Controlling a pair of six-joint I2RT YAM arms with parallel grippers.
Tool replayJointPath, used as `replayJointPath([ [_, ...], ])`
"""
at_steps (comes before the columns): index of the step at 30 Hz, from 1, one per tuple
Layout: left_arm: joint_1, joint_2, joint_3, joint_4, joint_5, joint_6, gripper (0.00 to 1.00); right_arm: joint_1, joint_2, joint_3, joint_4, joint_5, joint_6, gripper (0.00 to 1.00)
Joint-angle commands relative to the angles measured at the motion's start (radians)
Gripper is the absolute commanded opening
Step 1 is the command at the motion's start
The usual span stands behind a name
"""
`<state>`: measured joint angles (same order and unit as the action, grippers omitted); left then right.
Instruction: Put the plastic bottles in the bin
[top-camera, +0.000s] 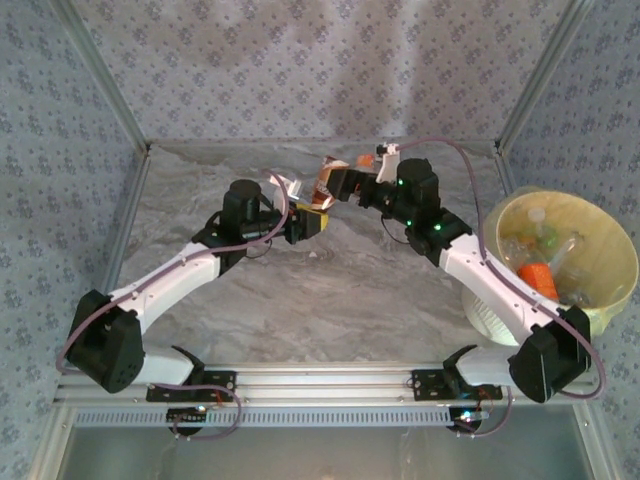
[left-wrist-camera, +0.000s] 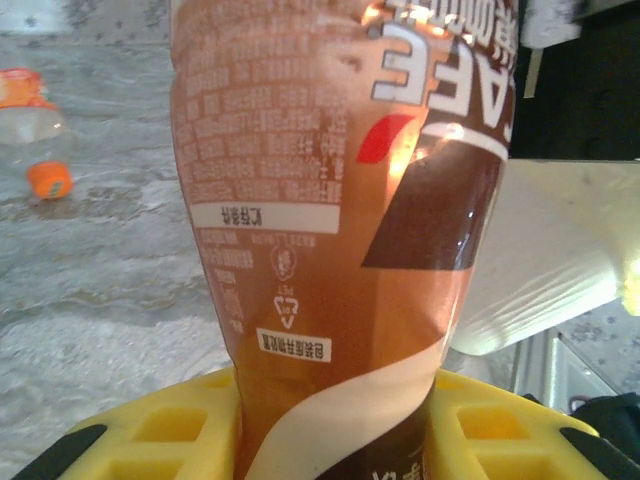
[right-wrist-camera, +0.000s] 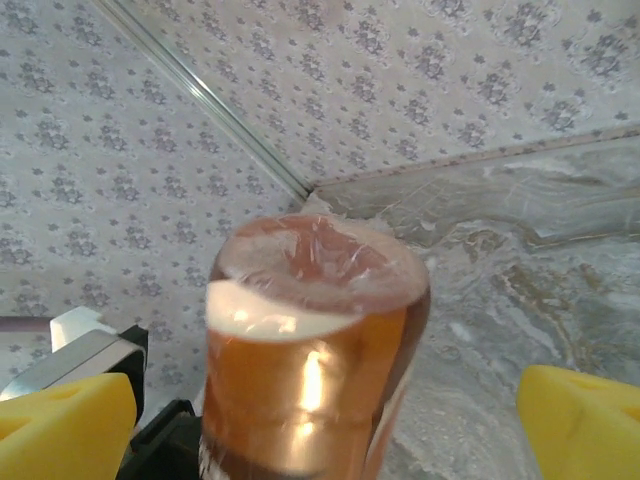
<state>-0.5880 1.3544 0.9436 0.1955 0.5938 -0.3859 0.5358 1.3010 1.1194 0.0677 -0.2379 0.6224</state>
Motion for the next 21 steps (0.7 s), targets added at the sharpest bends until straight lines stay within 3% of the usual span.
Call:
replayJointPath([
  [1, -0.024, 0.004, 0.03, 0.073, 0.073, 0.002, 0.29, 0.005, 0.041, 0.051, 0.057, -0.035, 0.057, 1.0],
  [5, -0.048, 0.02, 0.044, 0.076, 0.067, 0.008, 0.29, 0.005, 0.081, 0.064, 0.078, -0.059, 0.094, 1.0],
  [10, -0.072, 0.042, 0.048, 0.077, 0.033, 0.002, 0.3, 0.005, 0.066, 0.054, 0.089, -0.096, 0.115, 0.76],
  [18, -0.081, 0.048, 0.063, 0.048, 0.002, 0.008, 0.35, 0.0, 0.031, 0.054, -0.015, -0.103, 0.056, 0.61],
  [21, -0.081, 0.051, 0.067, 0.04, -0.007, 0.001, 0.44, 0.0, 0.022, 0.052, -0.017, -0.097, 0.042, 0.57],
])
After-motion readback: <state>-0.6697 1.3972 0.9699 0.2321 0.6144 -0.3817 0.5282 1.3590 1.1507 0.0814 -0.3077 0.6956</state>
